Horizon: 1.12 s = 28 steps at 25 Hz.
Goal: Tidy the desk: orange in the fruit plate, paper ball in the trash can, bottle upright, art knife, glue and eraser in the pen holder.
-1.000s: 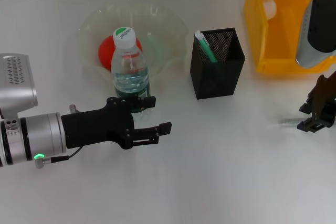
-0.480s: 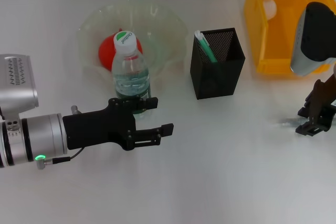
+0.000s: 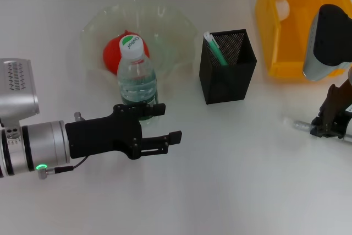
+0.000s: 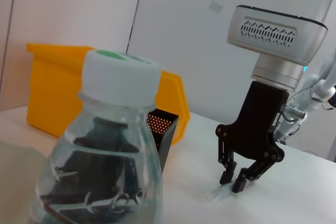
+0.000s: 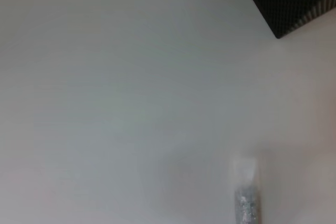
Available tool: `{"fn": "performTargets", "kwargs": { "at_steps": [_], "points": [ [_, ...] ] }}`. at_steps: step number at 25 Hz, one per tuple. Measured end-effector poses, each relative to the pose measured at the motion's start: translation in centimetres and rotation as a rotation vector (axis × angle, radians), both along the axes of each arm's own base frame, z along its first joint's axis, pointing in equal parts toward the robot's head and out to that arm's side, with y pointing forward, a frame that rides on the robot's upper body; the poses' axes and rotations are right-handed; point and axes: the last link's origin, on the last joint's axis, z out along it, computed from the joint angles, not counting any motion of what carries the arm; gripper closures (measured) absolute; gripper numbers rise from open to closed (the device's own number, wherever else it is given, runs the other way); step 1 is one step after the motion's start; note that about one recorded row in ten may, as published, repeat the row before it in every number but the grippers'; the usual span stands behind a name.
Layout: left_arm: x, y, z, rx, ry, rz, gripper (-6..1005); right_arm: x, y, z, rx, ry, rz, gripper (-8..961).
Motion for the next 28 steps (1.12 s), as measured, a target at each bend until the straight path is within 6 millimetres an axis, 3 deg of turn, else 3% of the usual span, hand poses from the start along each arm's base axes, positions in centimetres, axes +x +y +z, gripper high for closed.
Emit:
{"fn": "performTargets", "kwargs": {
  "at_steps": [5, 11, 12, 13, 15, 17, 20, 22, 23, 26, 27, 28],
  "points": [
    [0.0, 0.0, 0.0, 0.001, 0.0, -0.001, 202, 0.0, 0.0, 0.1, 0.008, 0.002, -0.004, 818],
    [0.0, -0.1, 0.2, 0.002, -0.007, -0.003, 202, -0.8, 0.1, 2.3, 0.085, 0.086, -0.006, 819],
    [0.0, -0.1, 0.2, 0.001, -0.008, -0.004, 202, -1.4, 0.1, 3.9, 0.136, 0.186, -0.007, 819],
    [0.0, -0.2, 0.2, 0.0, -0.011, -0.005, 202, -1.4, 0.1, 3.9, 0.136, 0.186, -0.007, 819],
    [0.1, -0.3, 0.3, -0.004, -0.017, -0.008, 202, -2.2, 0.2, 5.9, 0.218, 0.337, -0.011, 819],
    [0.1, -0.5, 0.3, -0.009, -0.026, -0.01, 202, -3.0, 0.4, 9.3, 0.392, 0.632, -0.005, 820],
    [0.1, -0.6, 0.3, -0.01, -0.031, -0.01, 202, -3.3, 0.4, 10.1, 0.454, 0.784, -0.002, 820],
    [0.1, -0.6, 0.3, -0.011, -0.033, -0.011, 202, -4.0, 0.6, 9.5, 0.491, 0.994, -0.007, 821],
    [0.1, -0.6, 0.3, -0.011, -0.033, -0.01, 202, -4.0, 0.6, 9.5, 0.491, 0.994, -0.007, 822],
    [0.1, -0.6, 0.3, -0.011, -0.033, -0.012, 202, -4.2, 1.4, 7.1, 0.489, 1.14, 0.013, 824],
    [0.2, -0.6, 0.3, -0.012, -0.034, -0.014, 202, -4.0, 1.9, 4.9, 0.486, 1.201, 0.018, 824],
    [0.2, -0.6, 0.3, -0.012, -0.034, -0.014, 202, -4.0, 1.9, 4.9, 0.486, 1.201, 0.018, 825]
  ]
}}
